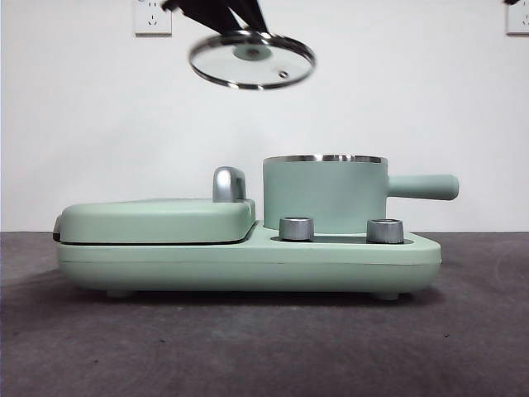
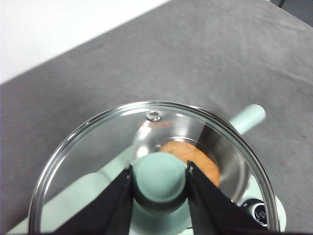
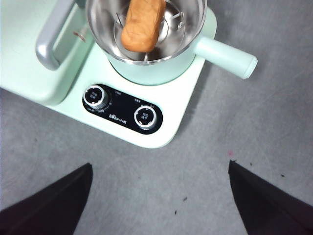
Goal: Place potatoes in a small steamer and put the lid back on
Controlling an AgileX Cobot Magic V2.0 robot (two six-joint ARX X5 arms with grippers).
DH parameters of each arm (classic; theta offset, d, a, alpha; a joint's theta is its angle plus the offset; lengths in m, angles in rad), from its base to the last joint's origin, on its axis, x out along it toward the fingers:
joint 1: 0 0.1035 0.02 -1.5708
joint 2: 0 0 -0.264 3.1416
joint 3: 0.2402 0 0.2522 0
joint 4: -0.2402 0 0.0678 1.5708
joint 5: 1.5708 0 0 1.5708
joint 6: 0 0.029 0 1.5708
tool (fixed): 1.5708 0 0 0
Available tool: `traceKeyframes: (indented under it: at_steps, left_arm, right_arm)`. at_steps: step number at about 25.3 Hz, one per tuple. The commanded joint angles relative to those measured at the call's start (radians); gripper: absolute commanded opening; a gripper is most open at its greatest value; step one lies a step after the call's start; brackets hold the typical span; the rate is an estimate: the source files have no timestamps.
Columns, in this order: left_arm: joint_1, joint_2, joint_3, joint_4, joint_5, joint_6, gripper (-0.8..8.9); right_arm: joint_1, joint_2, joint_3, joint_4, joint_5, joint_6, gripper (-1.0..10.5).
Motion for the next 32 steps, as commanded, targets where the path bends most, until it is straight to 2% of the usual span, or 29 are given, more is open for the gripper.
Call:
traceKeyframes:
  at_steps: [1,6,14,18,32]
  left_arm:
    - [-0.031,0.042,0.039,0.038,0.006,0.019,0.06]
    - [-0.076,0.058,0.039,0.067,0.006,0.082,0.06]
    - [-0.118,0.117,0.039,0.109,0.006,0.085,0.06]
    - [-0.128,0.180,0.039,0.148,0.006,0.084,0.06]
    - [-0.128,0.268,0.039,0.228,0.006,0.078,0.06]
  right_arm:
    - [0.006,-0.138,-0.162,0.072,0.003,0.029,4.4]
    - [0.006,-0.392,-0.422,0.235,-0.001,0.040,4.4]
    - [0.006,-0.689,-0.676,0.349,-0.066,0.097,4.4]
    - [0.006,-0.759,-0.689,0.348,-0.103,0.101,4.4]
    - [0.006,-0.765,-0.689,0.344,-0.103,0.119,4.4]
